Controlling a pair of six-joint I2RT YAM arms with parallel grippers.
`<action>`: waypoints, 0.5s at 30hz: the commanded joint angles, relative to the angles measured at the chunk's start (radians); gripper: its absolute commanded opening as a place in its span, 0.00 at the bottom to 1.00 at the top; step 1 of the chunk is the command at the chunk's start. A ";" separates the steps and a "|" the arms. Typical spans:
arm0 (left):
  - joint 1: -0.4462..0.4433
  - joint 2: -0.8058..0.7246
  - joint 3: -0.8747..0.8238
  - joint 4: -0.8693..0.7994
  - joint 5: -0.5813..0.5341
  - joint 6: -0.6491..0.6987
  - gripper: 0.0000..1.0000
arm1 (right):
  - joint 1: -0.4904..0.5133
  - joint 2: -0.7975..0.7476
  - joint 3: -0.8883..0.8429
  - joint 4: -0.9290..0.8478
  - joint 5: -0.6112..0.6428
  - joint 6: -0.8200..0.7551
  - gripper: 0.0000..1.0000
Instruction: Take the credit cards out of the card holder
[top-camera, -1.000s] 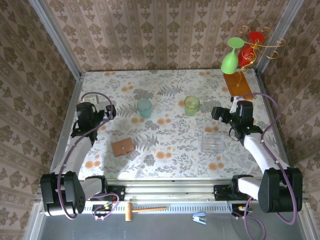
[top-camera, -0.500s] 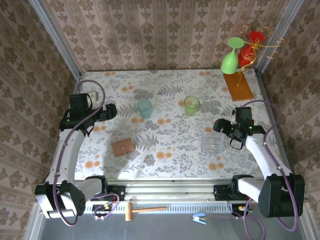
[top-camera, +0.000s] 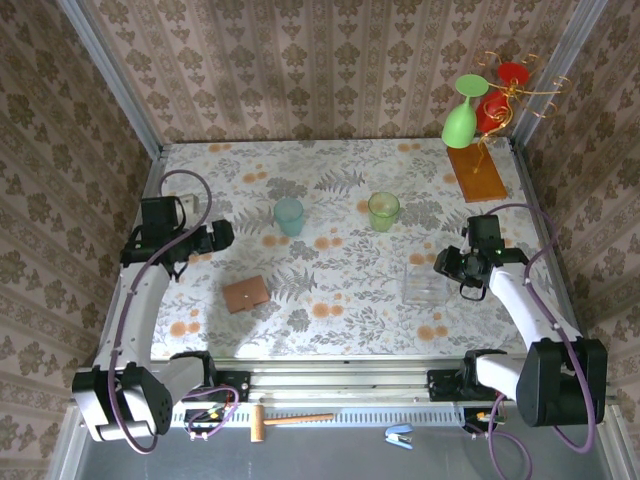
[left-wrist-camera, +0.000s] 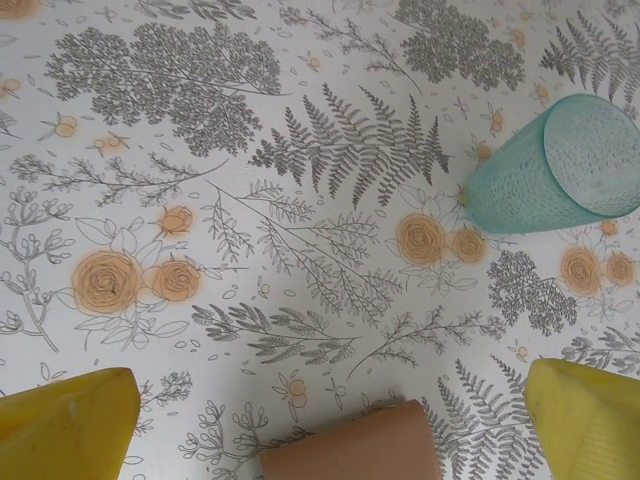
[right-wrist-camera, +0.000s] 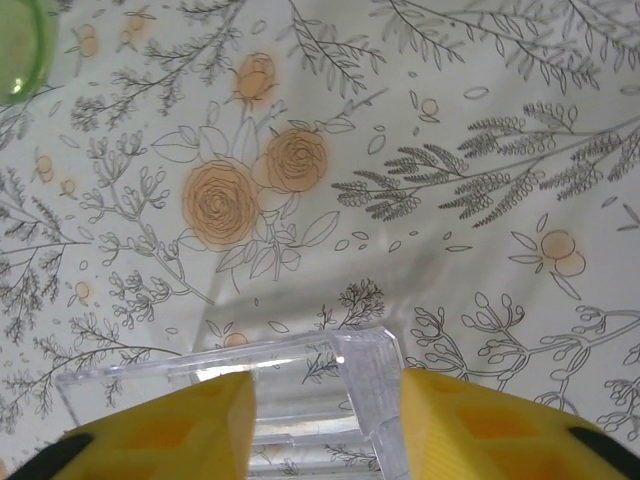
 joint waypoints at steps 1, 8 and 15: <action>0.019 -0.046 -0.017 0.024 0.008 0.020 1.00 | 0.000 0.019 0.027 -0.022 0.016 -0.009 0.37; 0.027 -0.059 -0.025 0.023 -0.005 0.020 1.00 | 0.000 0.029 0.023 -0.010 0.043 -0.033 0.31; 0.027 -0.075 -0.029 0.021 -0.030 0.020 1.00 | 0.000 0.051 0.020 0.002 0.037 -0.055 0.27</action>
